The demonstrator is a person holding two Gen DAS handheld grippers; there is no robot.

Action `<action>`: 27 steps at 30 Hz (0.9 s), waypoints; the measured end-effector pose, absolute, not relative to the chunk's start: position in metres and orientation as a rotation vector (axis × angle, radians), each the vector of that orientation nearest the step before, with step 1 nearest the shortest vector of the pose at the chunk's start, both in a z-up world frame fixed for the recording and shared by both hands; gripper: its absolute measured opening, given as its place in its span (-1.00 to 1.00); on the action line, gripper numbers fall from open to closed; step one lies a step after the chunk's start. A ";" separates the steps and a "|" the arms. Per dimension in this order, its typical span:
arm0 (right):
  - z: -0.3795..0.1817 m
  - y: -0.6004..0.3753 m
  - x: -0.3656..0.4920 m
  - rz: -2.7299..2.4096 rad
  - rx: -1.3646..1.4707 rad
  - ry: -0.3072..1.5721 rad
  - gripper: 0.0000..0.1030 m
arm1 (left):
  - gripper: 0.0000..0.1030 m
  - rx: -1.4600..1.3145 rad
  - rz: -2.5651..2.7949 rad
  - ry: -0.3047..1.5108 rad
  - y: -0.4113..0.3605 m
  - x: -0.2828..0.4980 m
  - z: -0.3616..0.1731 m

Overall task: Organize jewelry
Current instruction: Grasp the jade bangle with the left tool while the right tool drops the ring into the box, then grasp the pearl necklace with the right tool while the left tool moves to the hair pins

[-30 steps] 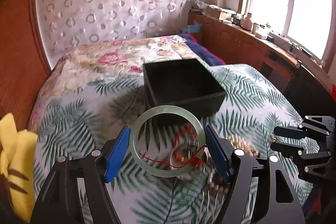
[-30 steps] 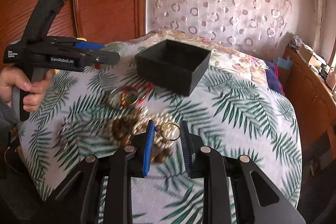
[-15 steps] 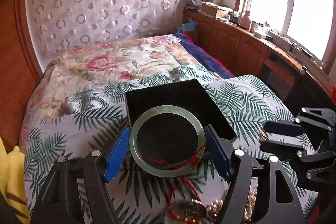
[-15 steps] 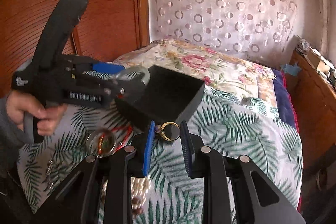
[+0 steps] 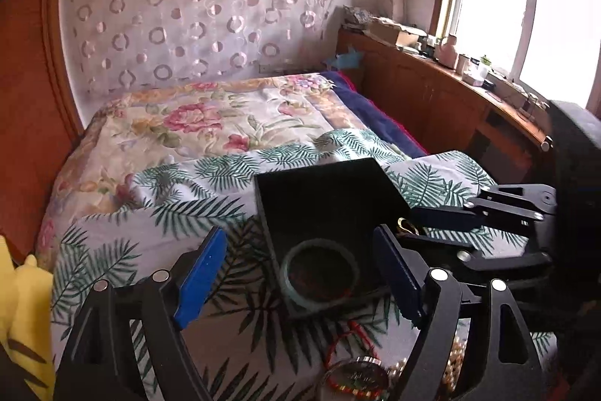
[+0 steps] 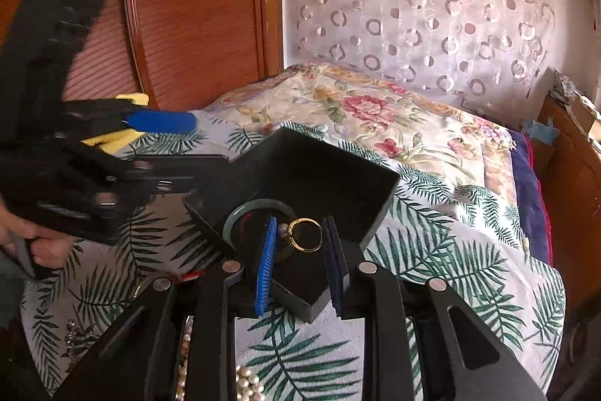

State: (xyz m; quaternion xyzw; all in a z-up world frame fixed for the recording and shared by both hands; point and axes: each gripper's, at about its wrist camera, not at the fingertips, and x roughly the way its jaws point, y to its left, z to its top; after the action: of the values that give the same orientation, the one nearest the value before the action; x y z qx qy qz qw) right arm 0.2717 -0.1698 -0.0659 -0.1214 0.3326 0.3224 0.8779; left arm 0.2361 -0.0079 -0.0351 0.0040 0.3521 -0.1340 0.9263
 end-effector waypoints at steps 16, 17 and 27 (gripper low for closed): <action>-0.061 -0.176 0.247 0.609 -0.235 0.682 -0.26 | 0.66 -0.005 -0.242 0.732 0.018 0.158 -0.052; -0.060 -0.181 0.237 0.607 -0.225 0.682 -0.26 | 0.69 -0.006 -0.242 0.730 0.018 0.153 -0.053; -0.083 -0.202 0.176 0.624 -0.186 0.755 -0.26 | 0.71 -0.013 -0.236 0.737 0.021 0.104 -0.066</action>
State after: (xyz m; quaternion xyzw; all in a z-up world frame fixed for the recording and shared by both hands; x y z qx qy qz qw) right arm 0.1756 -0.2025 -0.0834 -0.0893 0.3621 0.2994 0.8782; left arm 0.1044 0.0213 -0.0657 -0.0064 0.3596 -0.1151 0.9260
